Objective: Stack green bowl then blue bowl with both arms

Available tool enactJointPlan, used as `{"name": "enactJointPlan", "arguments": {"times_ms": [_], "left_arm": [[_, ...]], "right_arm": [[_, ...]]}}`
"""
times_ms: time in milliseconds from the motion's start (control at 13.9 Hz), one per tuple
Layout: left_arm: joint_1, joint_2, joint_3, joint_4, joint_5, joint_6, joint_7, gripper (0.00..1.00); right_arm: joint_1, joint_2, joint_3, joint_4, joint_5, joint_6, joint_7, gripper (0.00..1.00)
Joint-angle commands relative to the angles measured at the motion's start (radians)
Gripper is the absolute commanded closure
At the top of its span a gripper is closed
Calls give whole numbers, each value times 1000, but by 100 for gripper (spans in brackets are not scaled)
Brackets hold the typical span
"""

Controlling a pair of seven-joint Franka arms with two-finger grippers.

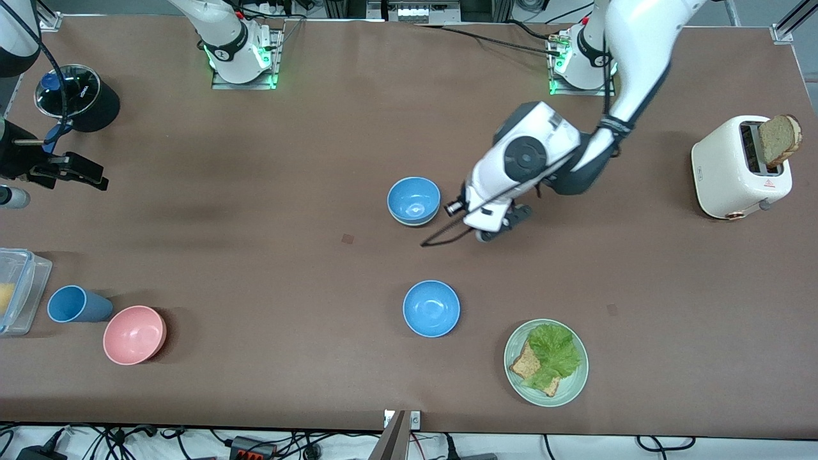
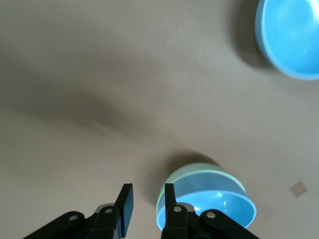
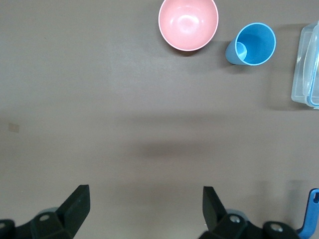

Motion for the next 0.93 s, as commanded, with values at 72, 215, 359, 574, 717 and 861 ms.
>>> {"name": "enactJointPlan", "arguments": {"times_ms": [72,215,359,574,717,861], "left_arm": [[91,-4,-9,166,21,-215,201,52],[160,-6,-9,188,21,-260,388,0],[211,-9,-7,206,26,-296,466,0],[268,-15,-4,312,118,-419,603,0],[321,-15,-4,339,153,-436,729,0],[373,-16,-7,353,153,-439,809,0]], "right_arm": [[-11,-19,7,-23,-11,11,-19,0],[-10,-21,8,-23,-11,10,-19,0],[-10,-21,8,-23,-11,10,-19,0],[-10,-21,8,-21,-11,8,-19,0],[-10,-22,7,-21,-11,10,-19,0],[-10,-28,7,-23,-11,14,-19,0]]}}
